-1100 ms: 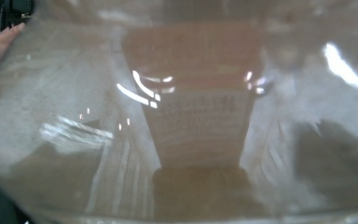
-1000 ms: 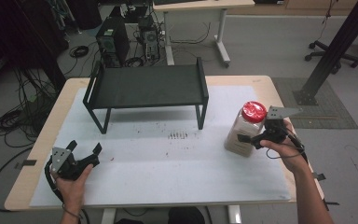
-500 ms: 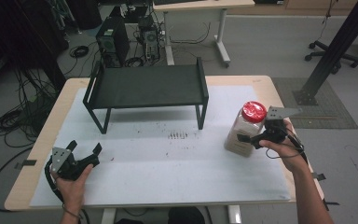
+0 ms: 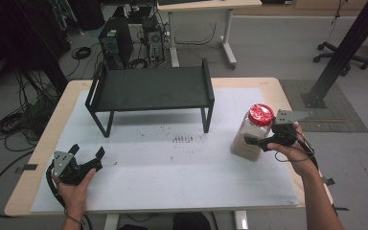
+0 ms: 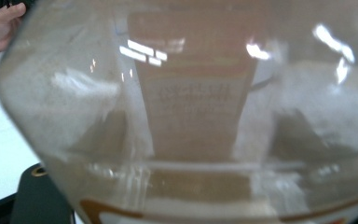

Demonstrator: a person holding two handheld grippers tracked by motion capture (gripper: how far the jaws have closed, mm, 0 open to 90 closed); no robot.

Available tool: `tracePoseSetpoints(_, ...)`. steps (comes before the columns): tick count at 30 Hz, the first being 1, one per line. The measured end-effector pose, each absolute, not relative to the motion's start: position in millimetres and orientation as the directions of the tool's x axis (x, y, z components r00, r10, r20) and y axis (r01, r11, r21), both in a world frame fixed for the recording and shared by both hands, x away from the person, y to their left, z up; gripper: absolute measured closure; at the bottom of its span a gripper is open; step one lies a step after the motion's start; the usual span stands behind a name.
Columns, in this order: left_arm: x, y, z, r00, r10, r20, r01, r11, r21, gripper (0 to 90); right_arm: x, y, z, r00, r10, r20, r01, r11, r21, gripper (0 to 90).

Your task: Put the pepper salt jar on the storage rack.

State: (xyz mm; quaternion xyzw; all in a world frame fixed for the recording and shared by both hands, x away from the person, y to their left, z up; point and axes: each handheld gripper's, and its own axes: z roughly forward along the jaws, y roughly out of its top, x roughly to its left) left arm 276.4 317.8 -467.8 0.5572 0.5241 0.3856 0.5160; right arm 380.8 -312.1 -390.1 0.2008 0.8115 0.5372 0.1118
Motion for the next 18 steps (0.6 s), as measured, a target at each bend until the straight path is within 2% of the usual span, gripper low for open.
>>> tracePoseSetpoints(18,277.0,317.0,-468.0,0.151,0.983,-0.101,0.192,0.071,0.979,2.6,379.4,-312.4,-389.4,-0.893,0.450,0.014,0.193,0.353,0.916,24.3)
